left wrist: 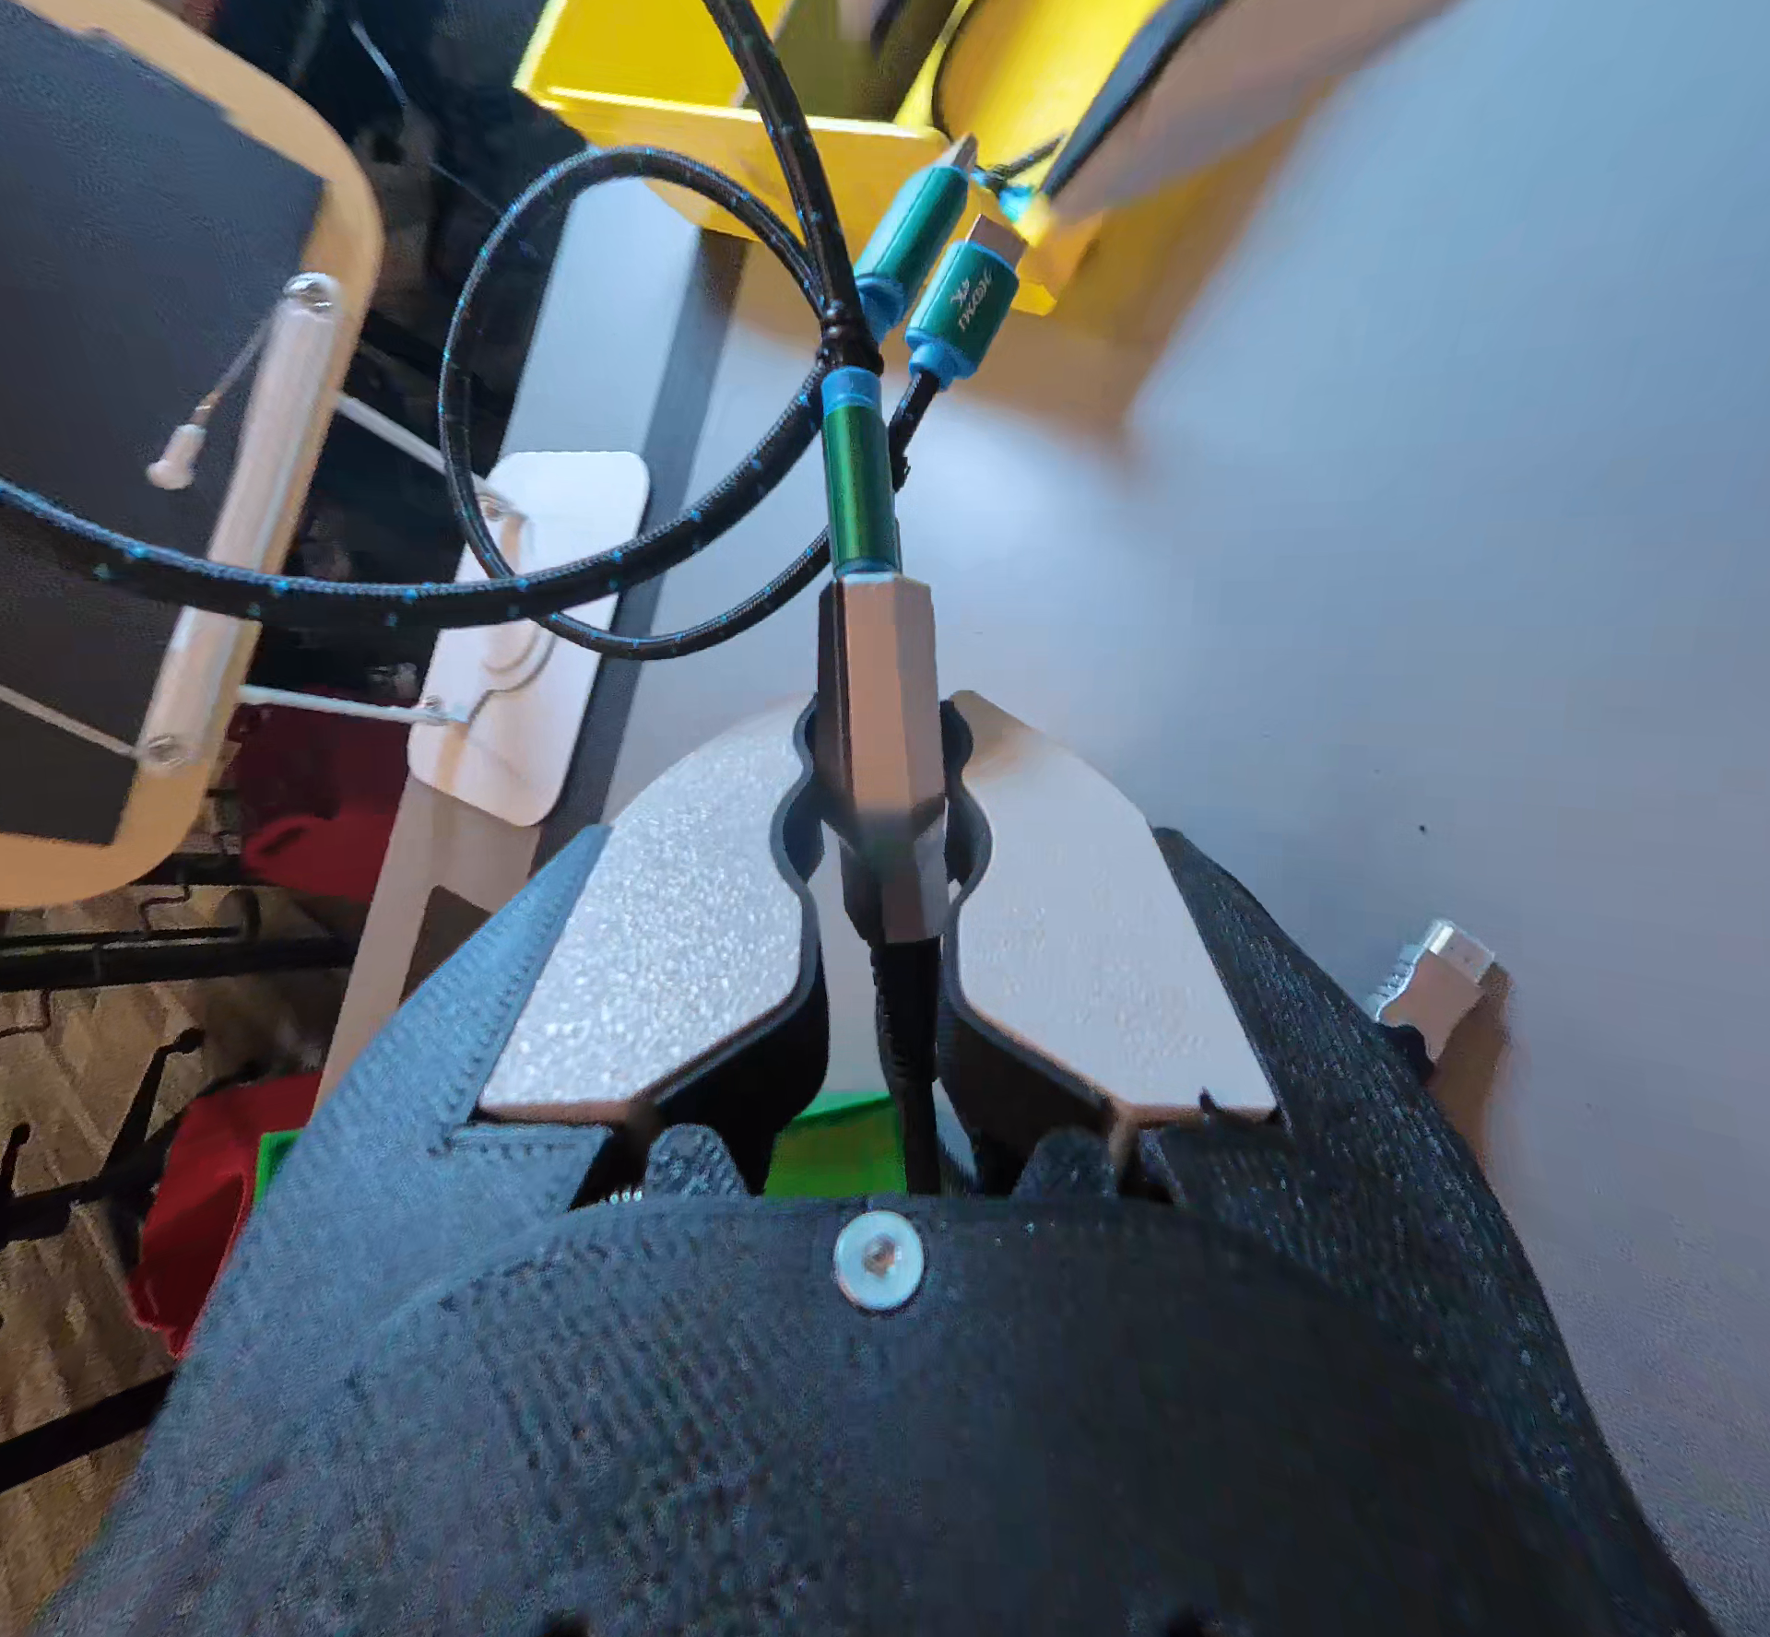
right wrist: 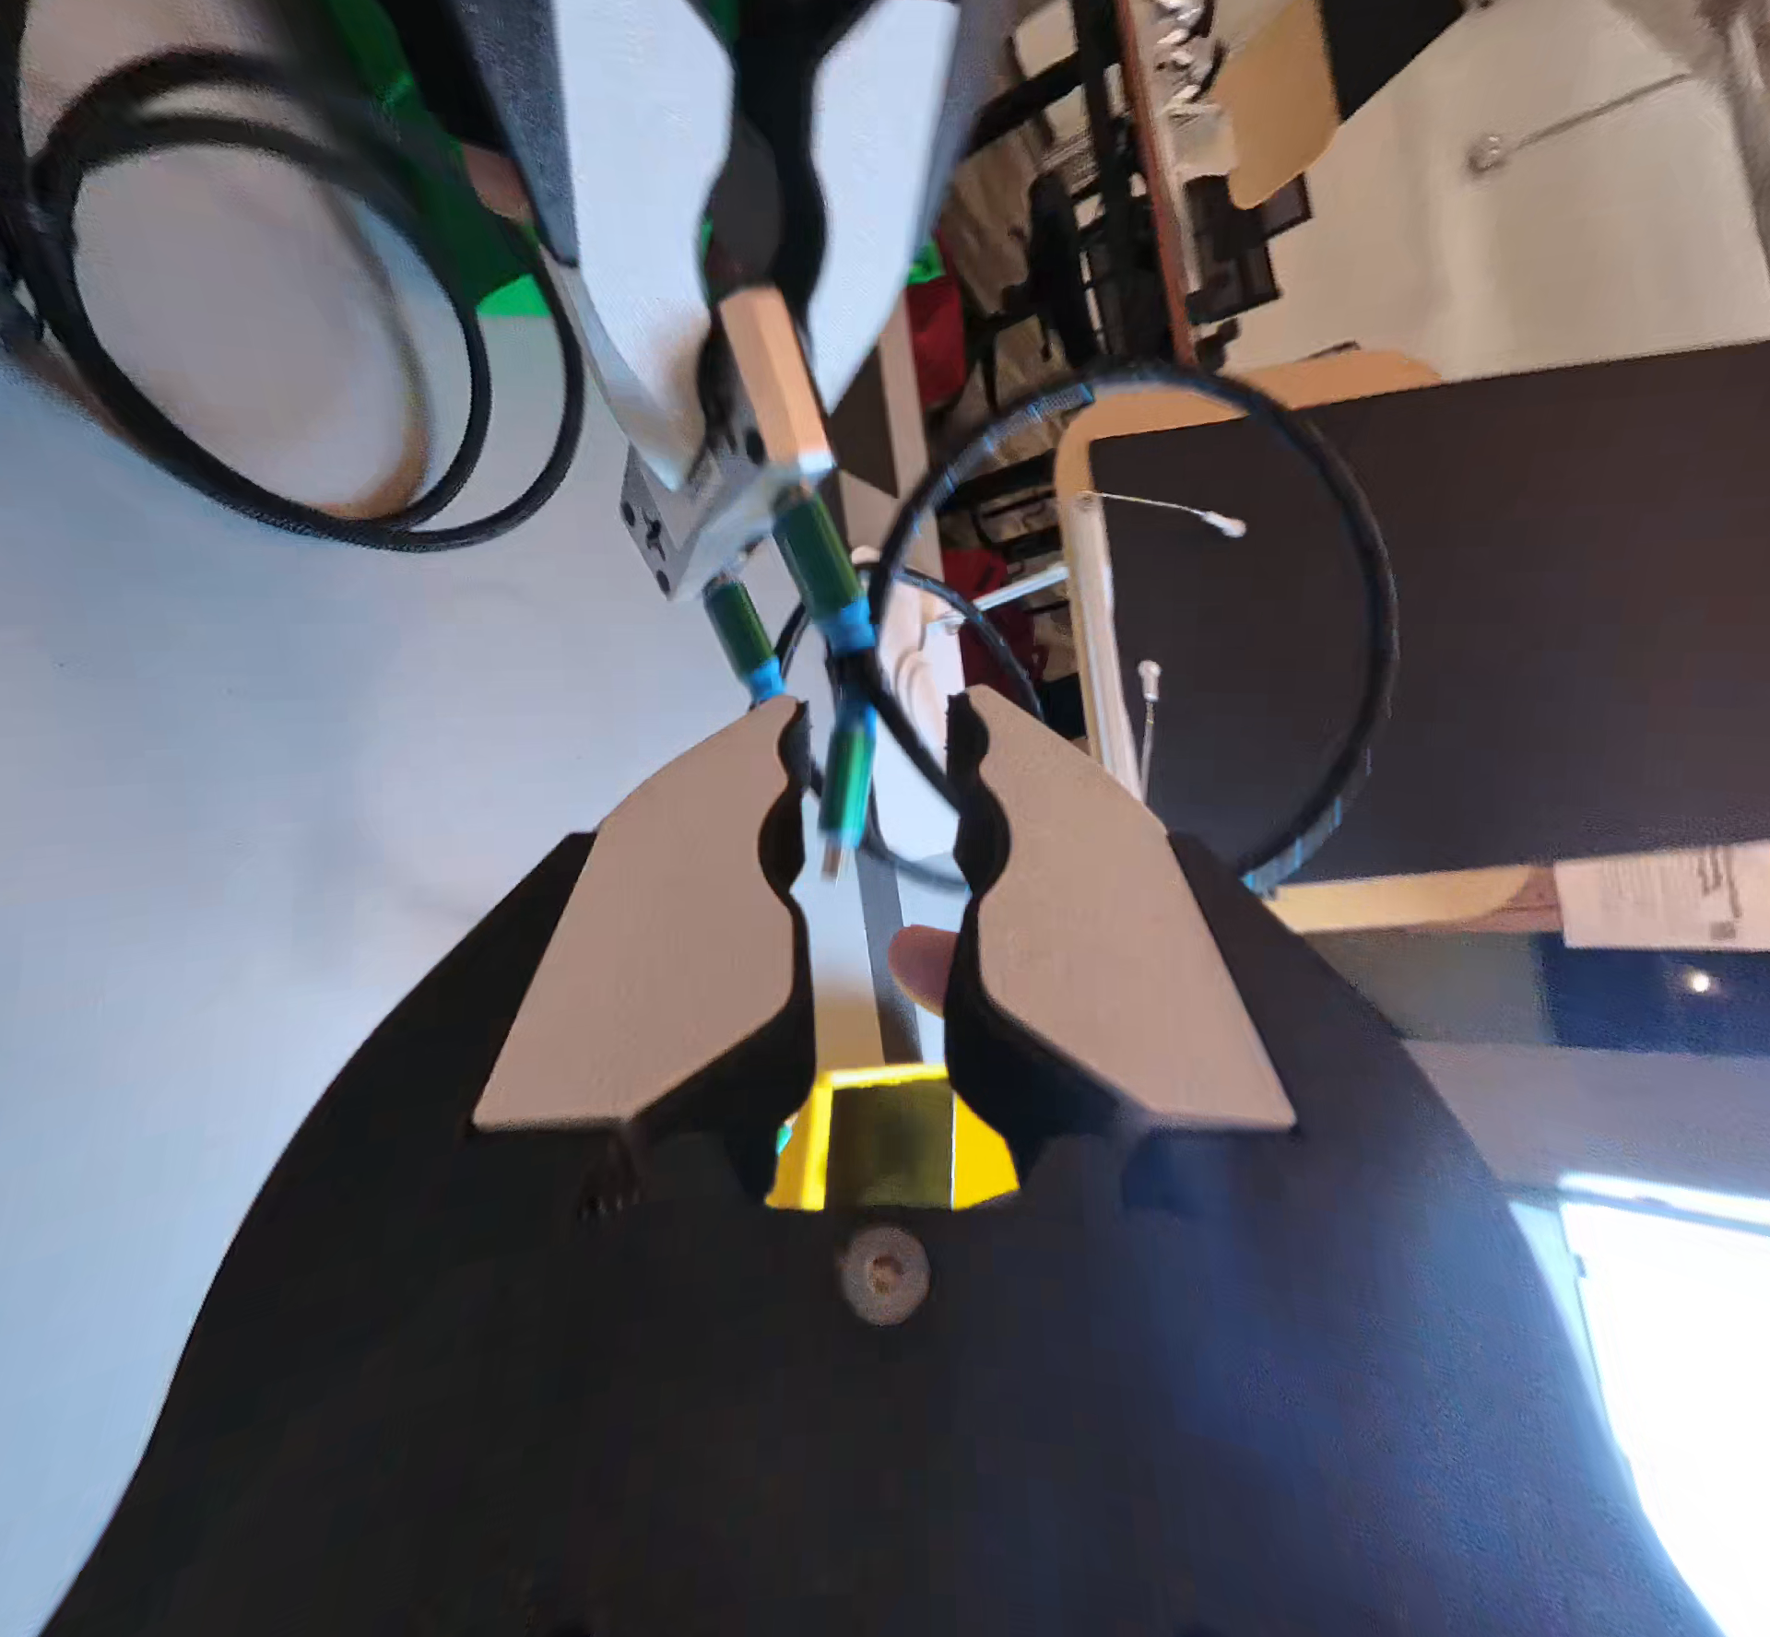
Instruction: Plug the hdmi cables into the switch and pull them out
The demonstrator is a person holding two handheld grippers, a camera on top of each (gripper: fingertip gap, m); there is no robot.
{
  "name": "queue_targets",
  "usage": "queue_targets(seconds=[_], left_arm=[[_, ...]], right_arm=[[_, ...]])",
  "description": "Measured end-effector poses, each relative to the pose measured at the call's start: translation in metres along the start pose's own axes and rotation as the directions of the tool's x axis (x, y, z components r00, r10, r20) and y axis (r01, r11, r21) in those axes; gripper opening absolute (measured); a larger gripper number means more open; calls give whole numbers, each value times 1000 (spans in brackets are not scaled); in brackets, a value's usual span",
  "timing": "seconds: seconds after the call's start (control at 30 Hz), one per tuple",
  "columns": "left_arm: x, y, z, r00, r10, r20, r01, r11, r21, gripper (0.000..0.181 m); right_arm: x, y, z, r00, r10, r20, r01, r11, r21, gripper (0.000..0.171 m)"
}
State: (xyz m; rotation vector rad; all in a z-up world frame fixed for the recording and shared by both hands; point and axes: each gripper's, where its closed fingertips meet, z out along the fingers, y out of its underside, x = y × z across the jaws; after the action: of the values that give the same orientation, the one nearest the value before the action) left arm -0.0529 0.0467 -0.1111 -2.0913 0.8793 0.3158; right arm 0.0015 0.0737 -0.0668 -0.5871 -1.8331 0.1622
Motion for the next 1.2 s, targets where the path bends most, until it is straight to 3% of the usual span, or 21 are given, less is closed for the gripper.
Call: queue_targets(seconds=[0.03,0.17,0.3,0.5,0.57,0.63,0.8,0.9,1.1,1.2], left_arm=[[7,-1,6,1000,18,-15,-19,1000,-13,22],[24,-1,17,995,89,-44,-91,994,-53,22],[25,6,20,988,153,-36,-156,984,-87,22],[29,6,19,980,192,-60,-196,977,-83,22],[19,20,14,973,227,-32,-229,958,-170,22],[0,30,1,977,213,18,-206,960,-191,22],[-29,18,-37,998,45,49,-46,999,5,22],[-34,10,-44,996,38,82,-42,998,56,21],[-22,0,-38,994,84,63,-88,994,70,21],[-19,-1,-36,994,94,53,-98,992,74,22]], right_arm=[[-11,0,10,999,-26,23,27,1000,-17,28],[-43,17,38,988,-128,89,138,983,-120,28],[-48,14,44,981,-178,72,184,979,-90,14],[-56,18,44,980,-100,170,107,994,-36,13],[-45,66,41,975,-124,182,168,953,-252,13],[-31,92,28,986,8,165,33,968,-248,13],[53,115,-35,974,192,-122,-211,962,-173,13],[65,145,-56,955,233,-183,-275,927,-256,13],[29,202,-31,909,404,-105,-407,806,-429,14],[17,216,-13,901,422,-104,-421,785,-454,24]])
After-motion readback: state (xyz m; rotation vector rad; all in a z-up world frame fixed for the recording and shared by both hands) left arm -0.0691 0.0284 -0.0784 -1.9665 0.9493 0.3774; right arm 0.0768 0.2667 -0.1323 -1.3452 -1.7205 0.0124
